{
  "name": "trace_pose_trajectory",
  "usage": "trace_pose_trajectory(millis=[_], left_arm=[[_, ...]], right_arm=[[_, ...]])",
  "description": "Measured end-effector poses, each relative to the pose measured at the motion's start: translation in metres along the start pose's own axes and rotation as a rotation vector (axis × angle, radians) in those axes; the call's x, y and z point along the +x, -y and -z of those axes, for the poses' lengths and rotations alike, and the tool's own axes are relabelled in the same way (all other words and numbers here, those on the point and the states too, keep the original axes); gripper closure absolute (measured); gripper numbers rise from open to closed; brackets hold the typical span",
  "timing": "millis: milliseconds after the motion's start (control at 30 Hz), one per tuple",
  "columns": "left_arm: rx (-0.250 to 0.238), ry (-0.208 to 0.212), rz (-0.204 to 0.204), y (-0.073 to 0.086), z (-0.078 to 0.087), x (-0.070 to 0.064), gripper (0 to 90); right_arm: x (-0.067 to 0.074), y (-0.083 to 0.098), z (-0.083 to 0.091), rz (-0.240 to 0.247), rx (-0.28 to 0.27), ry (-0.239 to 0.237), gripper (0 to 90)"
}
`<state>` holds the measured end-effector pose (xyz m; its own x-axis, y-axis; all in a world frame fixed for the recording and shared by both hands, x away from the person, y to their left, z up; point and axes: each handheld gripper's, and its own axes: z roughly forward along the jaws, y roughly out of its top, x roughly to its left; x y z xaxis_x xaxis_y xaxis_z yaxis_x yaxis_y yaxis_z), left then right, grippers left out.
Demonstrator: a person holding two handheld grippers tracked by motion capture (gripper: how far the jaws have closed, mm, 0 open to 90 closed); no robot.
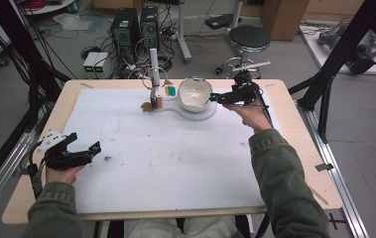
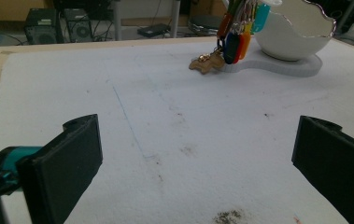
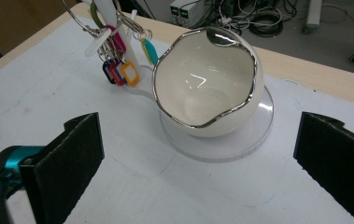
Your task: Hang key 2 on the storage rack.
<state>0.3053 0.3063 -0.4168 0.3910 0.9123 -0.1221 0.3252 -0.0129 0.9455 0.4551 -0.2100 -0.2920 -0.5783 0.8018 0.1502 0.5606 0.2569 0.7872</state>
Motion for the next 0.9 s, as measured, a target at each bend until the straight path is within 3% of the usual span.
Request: trace_pose_trajectory(millis=[333, 667, 900], left_arm=[[-0.004, 0.001, 0.002, 0.000, 0.000, 0.000, 2.1], [0.006, 0.002, -0.006, 0.000, -0.001, 0.000, 2.1], [0.000, 0.002, 0.000, 0.000, -0.001, 0.000, 2.1]], right_arm=[[0.001, 0.024, 0.007, 0.013, -0.017, 0.001, 0.5], [0.009, 0.051, 0.007, 0.048, -0.016, 0.042, 0.6], [0.014, 0.070, 0.007, 0.033, -0.019, 0.031, 0.5]])
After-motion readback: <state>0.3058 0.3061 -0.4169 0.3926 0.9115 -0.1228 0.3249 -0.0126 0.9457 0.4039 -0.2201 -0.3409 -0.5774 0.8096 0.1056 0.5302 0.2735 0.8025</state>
